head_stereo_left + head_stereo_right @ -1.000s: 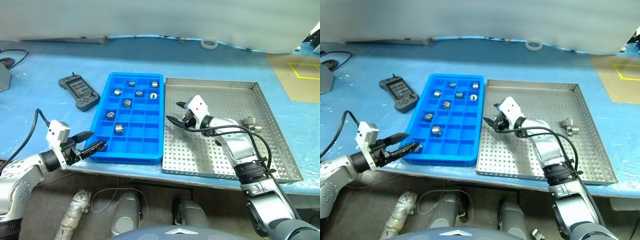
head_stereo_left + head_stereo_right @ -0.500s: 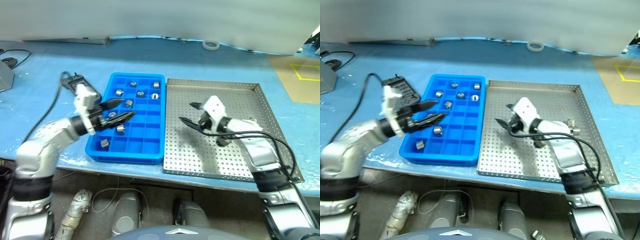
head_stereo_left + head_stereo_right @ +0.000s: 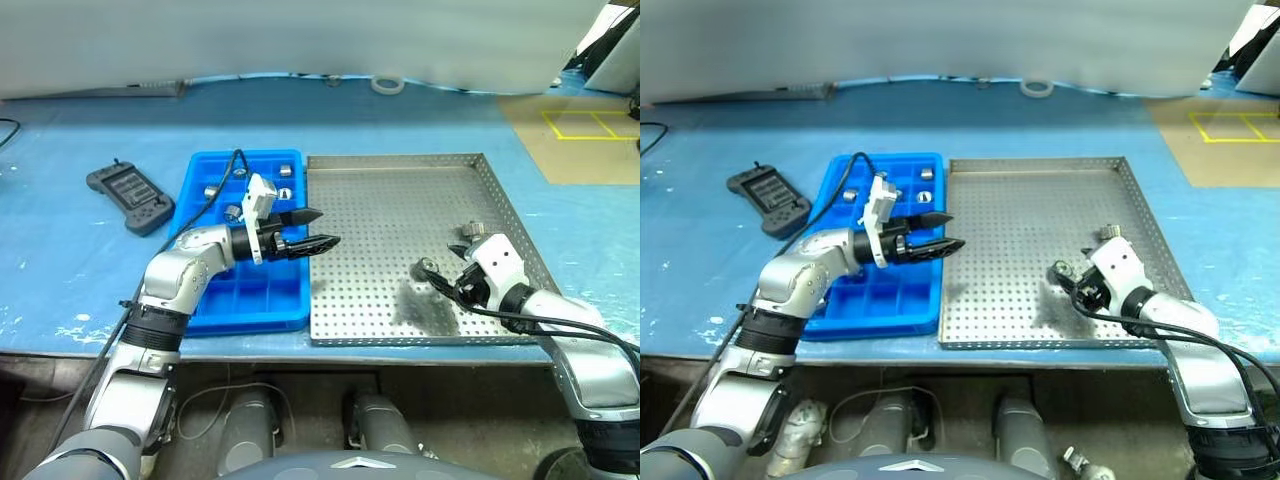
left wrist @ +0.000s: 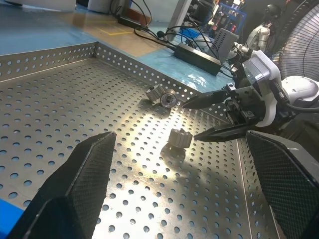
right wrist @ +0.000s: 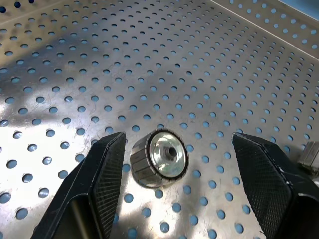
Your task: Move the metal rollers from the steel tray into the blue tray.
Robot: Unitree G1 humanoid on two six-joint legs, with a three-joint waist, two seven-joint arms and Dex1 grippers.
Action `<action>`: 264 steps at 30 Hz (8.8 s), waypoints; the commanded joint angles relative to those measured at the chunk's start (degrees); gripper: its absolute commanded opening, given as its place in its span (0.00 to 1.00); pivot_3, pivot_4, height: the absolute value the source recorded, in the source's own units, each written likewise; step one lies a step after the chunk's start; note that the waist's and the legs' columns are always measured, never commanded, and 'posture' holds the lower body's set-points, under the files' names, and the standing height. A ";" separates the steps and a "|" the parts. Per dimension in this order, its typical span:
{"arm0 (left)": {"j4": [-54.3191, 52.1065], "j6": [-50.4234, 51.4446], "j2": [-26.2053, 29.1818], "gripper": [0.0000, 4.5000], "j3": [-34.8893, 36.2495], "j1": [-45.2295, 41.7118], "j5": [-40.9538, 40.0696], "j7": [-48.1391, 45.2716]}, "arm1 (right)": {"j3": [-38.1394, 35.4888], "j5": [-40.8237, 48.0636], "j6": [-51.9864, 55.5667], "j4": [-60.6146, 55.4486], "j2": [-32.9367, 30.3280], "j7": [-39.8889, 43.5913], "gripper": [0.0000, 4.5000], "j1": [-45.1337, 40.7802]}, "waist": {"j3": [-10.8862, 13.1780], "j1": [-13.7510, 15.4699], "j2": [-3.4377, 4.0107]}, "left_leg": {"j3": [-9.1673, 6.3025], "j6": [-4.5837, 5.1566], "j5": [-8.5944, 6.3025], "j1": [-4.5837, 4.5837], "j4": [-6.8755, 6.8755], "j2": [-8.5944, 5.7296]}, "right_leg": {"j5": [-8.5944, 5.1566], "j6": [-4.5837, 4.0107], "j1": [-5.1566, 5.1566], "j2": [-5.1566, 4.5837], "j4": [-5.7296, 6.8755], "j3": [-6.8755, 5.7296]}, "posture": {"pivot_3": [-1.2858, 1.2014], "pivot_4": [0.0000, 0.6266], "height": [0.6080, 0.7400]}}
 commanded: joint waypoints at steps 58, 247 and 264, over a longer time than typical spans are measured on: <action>-9.58 3.64 10.36 0.99 14.02 4.00 -4.46 2.42 | 12.63 2.61 0.26 3.83 8.78 1.74 0.41 -21.39 | 0.03 -0.49 0.08 | 0.00 0.02 -0.02 -0.28 -0.13 0.06 | -0.01 -0.02 -0.31 0.01 -0.05 -0.08 | 0.49 0.24 1.00; 14.91 4.04 -19.72 0.84 12.65 -12.15 -6.60 8.74 | 8.66 6.50 3.54 -5.71 5.93 -2.12 0.27 -23.70 | 0.03 0.32 0.21 | 0.06 0.68 -0.22 -0.97 0.48 -0.01 | 0.14 0.09 -0.61 -0.14 -0.09 -0.06 | 0.43 0.24 1.00; 16.96 0.51 -18.58 0.37 14.05 -13.74 -4.69 11.31 | 8.96 5.99 3.44 -5.19 6.38 -2.46 0.27 -24.04 | 0.03 0.33 0.21 | 0.06 0.68 -0.22 -0.97 0.48 -0.01 | 0.14 0.09 -0.62 -0.14 -0.09 -0.06 | 0.44 0.24 1.00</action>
